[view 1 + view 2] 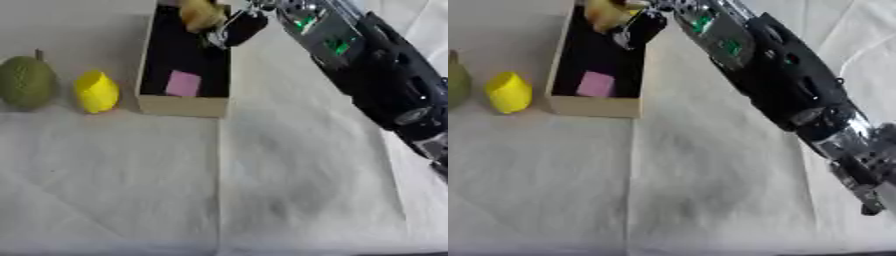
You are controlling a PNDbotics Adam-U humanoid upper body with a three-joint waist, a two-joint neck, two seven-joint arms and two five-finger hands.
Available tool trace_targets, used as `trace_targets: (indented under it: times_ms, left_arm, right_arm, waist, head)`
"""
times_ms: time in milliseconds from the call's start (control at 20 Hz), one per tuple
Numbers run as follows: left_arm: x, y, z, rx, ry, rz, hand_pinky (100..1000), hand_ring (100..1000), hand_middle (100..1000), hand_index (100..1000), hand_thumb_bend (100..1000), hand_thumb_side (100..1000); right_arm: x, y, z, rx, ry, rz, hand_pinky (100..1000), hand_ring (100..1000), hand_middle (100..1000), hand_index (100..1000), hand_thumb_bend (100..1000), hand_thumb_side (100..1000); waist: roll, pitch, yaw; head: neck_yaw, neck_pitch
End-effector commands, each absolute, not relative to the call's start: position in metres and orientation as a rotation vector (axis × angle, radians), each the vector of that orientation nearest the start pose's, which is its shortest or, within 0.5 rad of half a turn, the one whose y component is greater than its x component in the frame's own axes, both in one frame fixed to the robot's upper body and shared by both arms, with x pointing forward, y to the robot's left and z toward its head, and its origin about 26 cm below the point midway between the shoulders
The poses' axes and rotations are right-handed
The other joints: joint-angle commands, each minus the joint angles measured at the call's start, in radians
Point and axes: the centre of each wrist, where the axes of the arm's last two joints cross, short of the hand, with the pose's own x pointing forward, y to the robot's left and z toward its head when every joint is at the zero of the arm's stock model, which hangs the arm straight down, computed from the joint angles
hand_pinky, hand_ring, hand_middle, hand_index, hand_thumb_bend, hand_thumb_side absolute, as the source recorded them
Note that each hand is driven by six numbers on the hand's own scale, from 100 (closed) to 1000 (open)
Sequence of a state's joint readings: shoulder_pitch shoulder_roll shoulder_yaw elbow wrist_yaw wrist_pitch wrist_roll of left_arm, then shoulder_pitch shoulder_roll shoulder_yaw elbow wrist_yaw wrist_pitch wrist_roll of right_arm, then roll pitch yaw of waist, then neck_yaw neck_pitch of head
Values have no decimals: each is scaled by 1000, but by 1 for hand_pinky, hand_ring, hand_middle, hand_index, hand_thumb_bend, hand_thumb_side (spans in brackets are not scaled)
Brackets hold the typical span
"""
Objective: Pick up objects on the table and place them in the box.
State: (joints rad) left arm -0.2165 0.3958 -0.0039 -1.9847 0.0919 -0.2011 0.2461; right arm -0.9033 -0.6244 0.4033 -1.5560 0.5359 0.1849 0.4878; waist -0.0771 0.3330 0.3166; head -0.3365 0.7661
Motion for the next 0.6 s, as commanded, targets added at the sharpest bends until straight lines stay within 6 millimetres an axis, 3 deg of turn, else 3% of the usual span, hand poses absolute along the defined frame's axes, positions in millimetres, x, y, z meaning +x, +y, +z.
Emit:
trace_targets:
  times_ms: [50,250,400,600]
  left_arm:
    - [292,278,188,200,-2433,-132,773,751,682,763,100,715]
    - [292,278,188,198,-2431,-132,773,751,682,763,100,715]
    - [291,278,188,198,-2429,-131,773,751,682,763,100,715]
    - [291,279,188,199,-2426,-129,772,751,682,763,100,716]
  right_arm:
    - [393,-204,295,-795,-1654,1554,815,780,714,817,104,100]
    - [393,-202,295,-787,-1651,1612,851,880,822,906,272,103]
    - [393,-204,295,-806,-1632,1657,870,905,838,913,348,186]
    - [394,-206,294,-818,-1598,1718,879,912,837,931,463,149]
  waist:
    - [-9,-33,1]
    - [-7,-35,-1]
    - [-8,-36,-2]
    - [-8,-38,-4]
  head:
    - [-20,4]
    - [-26,4]
    - [-21,4]
    - [-9,4]
